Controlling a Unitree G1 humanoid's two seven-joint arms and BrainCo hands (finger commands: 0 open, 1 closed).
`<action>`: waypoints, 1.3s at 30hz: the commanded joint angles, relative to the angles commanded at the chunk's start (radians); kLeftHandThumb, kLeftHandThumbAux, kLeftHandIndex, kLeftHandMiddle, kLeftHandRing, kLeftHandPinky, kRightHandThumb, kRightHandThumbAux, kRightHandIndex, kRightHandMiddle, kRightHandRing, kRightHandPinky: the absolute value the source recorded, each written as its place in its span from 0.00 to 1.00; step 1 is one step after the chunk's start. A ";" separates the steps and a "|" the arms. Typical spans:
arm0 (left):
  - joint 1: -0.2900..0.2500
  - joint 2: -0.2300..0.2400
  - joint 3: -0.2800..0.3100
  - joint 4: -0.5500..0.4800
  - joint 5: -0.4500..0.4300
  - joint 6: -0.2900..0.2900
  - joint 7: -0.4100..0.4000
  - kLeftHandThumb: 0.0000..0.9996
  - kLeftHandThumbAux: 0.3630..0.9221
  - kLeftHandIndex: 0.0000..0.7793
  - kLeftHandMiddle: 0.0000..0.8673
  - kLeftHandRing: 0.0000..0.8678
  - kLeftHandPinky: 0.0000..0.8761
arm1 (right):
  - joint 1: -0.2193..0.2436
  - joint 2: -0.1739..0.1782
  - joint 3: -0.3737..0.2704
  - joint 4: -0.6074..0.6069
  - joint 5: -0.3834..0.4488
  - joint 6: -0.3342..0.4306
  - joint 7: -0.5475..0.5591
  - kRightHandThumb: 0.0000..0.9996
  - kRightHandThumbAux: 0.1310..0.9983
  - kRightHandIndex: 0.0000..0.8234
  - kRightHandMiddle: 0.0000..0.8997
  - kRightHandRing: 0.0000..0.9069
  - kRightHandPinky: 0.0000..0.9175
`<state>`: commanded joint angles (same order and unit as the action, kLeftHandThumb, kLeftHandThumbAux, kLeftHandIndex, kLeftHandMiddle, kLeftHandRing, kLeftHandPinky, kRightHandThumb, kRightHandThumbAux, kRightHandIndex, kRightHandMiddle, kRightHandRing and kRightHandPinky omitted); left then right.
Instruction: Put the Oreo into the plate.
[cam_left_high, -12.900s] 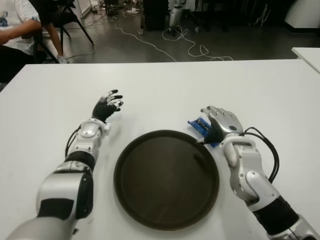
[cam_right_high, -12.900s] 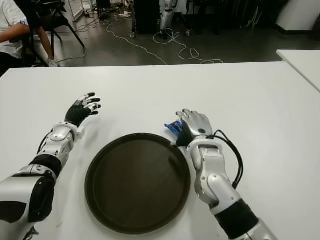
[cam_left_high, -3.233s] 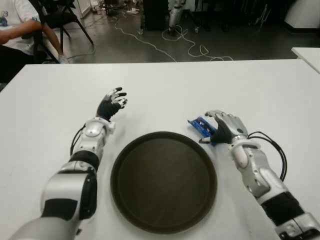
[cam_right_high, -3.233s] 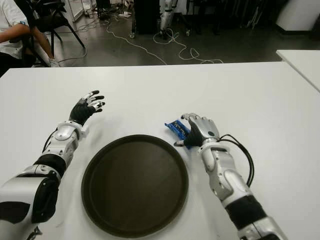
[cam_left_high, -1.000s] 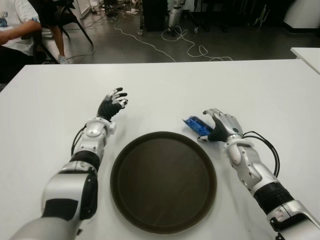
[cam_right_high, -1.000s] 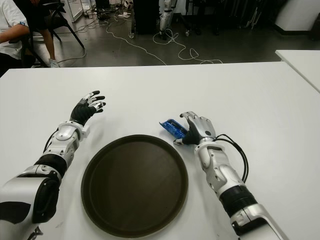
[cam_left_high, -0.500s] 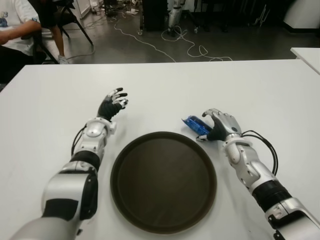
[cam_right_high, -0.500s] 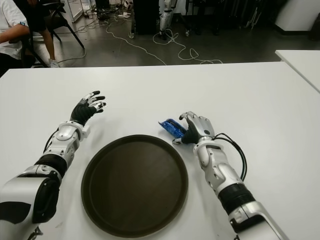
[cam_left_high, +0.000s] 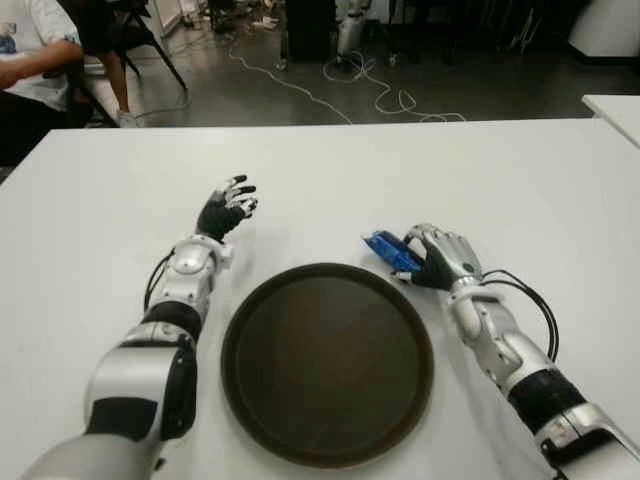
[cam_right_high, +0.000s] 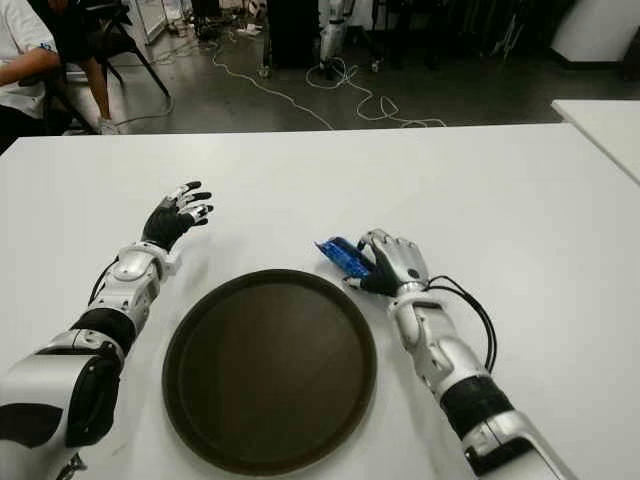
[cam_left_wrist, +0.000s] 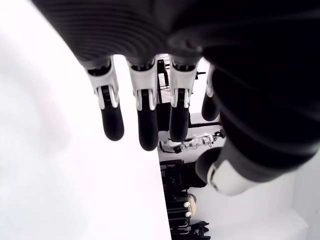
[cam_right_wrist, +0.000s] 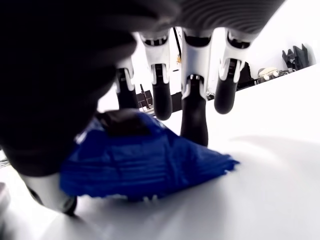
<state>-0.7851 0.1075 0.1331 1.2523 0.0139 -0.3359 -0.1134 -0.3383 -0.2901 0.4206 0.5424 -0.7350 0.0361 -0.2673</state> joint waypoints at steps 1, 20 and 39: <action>0.000 0.000 0.000 0.000 0.000 0.000 0.000 0.10 0.65 0.18 0.25 0.26 0.26 | 0.000 0.000 0.000 0.001 0.000 -0.001 -0.003 0.17 0.61 0.53 0.56 0.57 0.57; 0.003 0.000 0.004 -0.001 -0.005 -0.005 -0.008 0.11 0.62 0.16 0.23 0.24 0.25 | 0.016 -0.004 -0.034 -0.023 0.015 -0.042 -0.044 0.29 0.66 0.66 0.71 0.70 0.65; 0.006 0.002 0.000 -0.002 0.001 -0.012 -0.005 0.12 0.63 0.17 0.24 0.25 0.26 | 0.018 -0.014 -0.036 -0.023 0.001 -0.056 -0.069 0.29 0.70 0.67 0.76 0.74 0.69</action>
<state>-0.7796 0.1096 0.1329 1.2500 0.0145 -0.3477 -0.1189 -0.3207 -0.3043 0.3842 0.5194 -0.7341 -0.0199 -0.3366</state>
